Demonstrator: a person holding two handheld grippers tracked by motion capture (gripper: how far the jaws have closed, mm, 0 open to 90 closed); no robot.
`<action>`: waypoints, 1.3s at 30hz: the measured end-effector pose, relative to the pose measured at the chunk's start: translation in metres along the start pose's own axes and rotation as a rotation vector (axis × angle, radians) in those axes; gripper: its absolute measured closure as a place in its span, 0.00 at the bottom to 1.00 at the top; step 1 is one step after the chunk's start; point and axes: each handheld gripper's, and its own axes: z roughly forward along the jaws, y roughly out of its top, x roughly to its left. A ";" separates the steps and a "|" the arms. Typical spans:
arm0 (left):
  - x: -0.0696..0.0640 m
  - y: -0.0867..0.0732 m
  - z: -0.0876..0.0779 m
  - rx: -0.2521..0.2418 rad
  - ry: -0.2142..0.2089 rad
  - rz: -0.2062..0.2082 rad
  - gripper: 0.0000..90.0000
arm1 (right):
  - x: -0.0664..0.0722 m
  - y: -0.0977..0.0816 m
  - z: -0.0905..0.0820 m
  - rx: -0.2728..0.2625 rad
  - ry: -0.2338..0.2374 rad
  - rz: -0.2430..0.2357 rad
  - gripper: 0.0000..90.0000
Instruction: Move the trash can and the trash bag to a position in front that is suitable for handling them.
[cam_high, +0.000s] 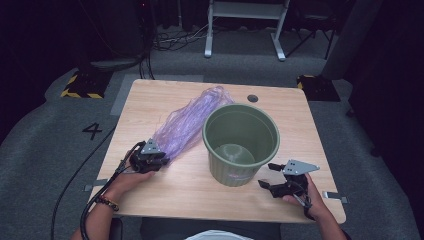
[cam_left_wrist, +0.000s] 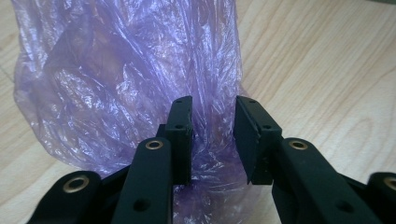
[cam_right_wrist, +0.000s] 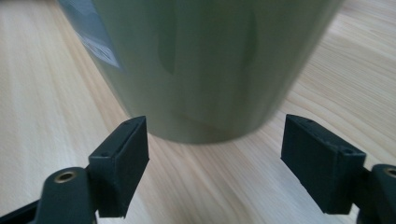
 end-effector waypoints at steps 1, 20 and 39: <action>0.000 0.000 0.000 0.000 -0.010 -0.003 0.75 | 0.002 0.001 0.002 0.001 -0.001 -0.001 0.24; -0.026 0.005 0.004 0.001 -0.065 0.029 0.73 | 0.018 0.009 0.027 -0.055 -0.161 0.061 0.19; -0.065 0.020 0.018 0.001 -0.164 0.102 0.74 | 0.029 0.025 0.050 -0.052 -0.152 0.002 0.17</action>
